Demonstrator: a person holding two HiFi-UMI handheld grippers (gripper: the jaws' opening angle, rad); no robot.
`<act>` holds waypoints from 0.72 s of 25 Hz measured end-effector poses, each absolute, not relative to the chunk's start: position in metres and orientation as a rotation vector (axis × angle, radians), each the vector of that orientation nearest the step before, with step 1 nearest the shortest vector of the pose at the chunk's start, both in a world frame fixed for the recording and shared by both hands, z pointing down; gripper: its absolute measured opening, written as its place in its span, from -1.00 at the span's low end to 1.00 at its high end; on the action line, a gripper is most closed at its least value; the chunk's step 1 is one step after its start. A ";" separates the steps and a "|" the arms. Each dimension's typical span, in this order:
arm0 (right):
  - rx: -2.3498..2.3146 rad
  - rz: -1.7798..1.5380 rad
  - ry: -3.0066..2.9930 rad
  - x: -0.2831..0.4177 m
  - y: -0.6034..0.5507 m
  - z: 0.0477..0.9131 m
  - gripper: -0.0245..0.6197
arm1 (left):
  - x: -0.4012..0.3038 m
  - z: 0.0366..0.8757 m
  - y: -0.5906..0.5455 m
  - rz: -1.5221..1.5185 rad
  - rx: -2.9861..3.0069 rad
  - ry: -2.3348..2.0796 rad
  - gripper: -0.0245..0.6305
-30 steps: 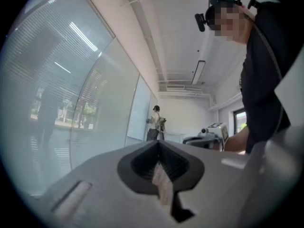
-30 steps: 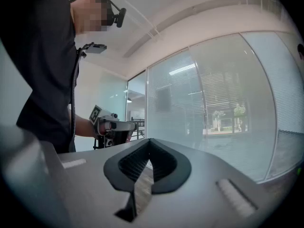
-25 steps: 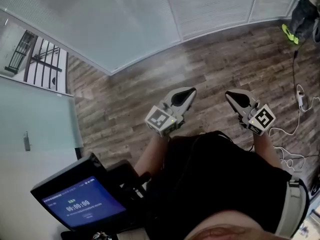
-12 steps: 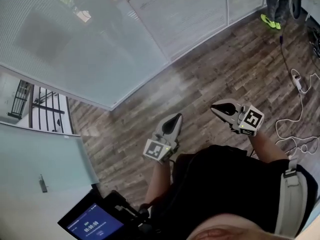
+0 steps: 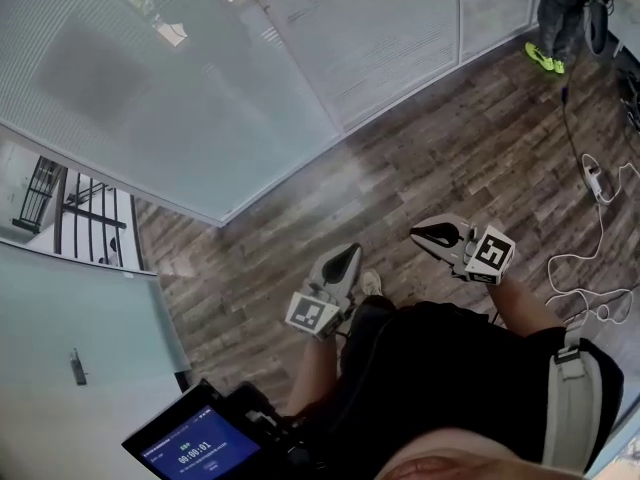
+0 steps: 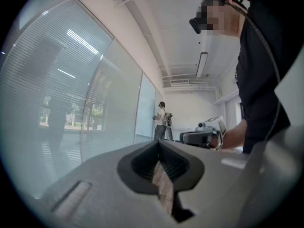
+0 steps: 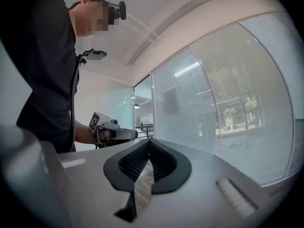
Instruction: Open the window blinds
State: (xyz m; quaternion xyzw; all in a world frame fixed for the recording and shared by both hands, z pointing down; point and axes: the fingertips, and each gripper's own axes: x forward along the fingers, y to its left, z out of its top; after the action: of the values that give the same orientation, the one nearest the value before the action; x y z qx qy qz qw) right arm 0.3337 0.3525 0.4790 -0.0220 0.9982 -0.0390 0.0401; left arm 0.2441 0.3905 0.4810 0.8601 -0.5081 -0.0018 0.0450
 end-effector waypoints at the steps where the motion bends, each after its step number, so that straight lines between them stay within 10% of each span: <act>1: -0.067 -0.120 3.062 0.334 0.352 0.480 -0.90 | 0.245 0.482 0.387 -0.009 2.633 -1.544 -0.92; 18: -0.177 -0.100 3.094 0.285 0.293 0.472 -0.91 | 0.207 0.477 0.307 -0.018 2.756 -1.366 -0.92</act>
State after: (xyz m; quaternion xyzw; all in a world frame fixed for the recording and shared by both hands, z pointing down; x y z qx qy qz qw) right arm 0.2852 0.2931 0.4717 -0.0572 0.9976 -0.0321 0.0207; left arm 0.2075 0.3074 0.4768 0.8955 -0.4438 -0.0058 0.0327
